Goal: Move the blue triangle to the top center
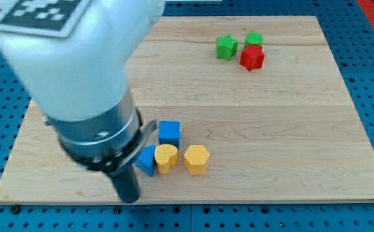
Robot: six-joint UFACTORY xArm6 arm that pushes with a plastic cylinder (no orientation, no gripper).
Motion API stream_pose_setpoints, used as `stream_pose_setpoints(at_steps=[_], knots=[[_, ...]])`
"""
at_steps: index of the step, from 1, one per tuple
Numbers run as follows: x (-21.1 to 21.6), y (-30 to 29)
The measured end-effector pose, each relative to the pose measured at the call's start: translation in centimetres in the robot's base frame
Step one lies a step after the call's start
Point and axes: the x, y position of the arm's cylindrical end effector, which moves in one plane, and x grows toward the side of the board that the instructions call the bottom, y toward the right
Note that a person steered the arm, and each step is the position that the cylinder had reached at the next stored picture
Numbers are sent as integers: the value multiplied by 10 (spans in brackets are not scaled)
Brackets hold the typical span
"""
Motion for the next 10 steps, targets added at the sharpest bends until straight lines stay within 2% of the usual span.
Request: stream_pose_setpoints(at_steps=[5, 6, 8, 10], knots=[[-245, -10], [-276, 12], [-266, 57], [-325, 84]])
